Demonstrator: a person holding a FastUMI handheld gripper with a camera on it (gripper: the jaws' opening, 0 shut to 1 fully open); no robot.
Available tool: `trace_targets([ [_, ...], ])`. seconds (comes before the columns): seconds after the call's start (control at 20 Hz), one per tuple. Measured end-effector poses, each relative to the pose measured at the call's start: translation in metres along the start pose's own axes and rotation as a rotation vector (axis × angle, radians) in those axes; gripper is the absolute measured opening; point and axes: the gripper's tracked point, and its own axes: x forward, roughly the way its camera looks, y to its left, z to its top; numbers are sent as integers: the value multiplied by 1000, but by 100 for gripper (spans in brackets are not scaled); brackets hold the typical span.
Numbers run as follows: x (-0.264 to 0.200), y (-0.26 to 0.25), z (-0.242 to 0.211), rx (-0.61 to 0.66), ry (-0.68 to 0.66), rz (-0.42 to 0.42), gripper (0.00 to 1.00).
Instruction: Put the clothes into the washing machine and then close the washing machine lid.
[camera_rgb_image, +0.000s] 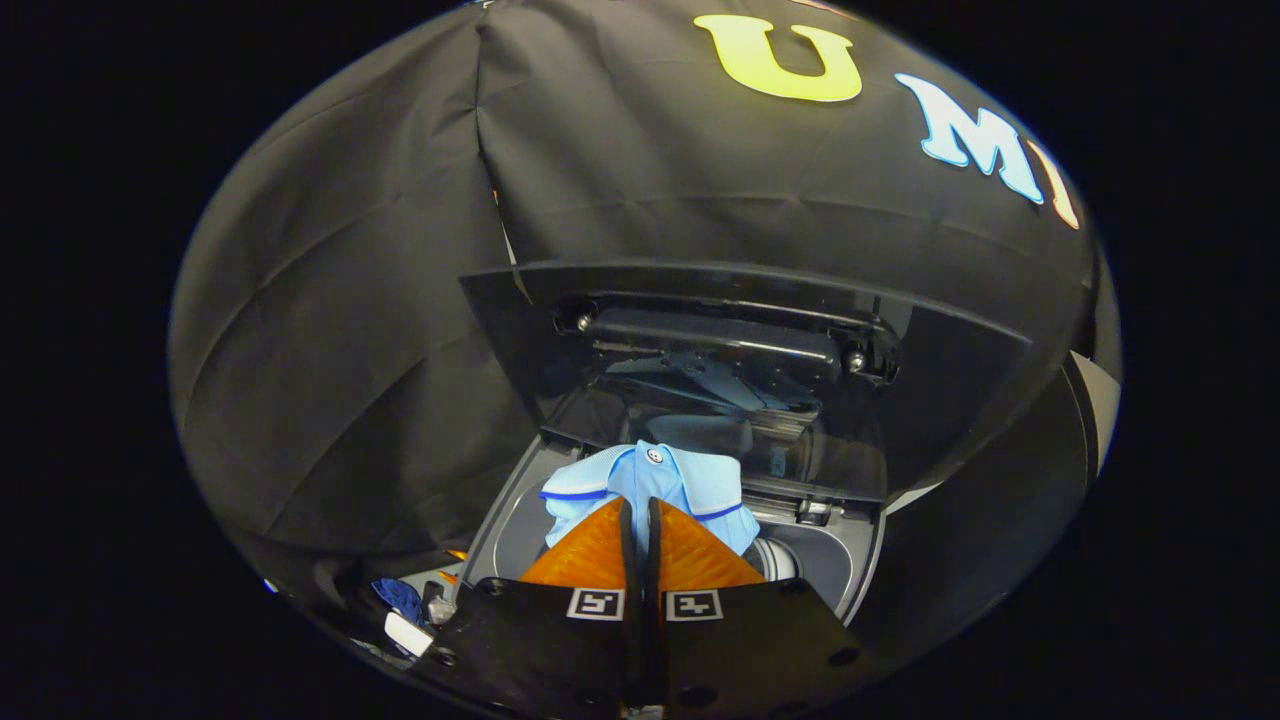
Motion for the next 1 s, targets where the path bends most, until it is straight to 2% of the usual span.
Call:
trace_targets([
  [0.45,31,1,-20,0,50,-12,1],
  [0.65,43,3,-31,25,93,6,2],
  [0.75,51,-8,-48,15,164,-44,41],
  [0.9,46,-5,-51,-16,153,-47,98],
  [1.0,44,-5,-53,-25,154,-47,99],
])
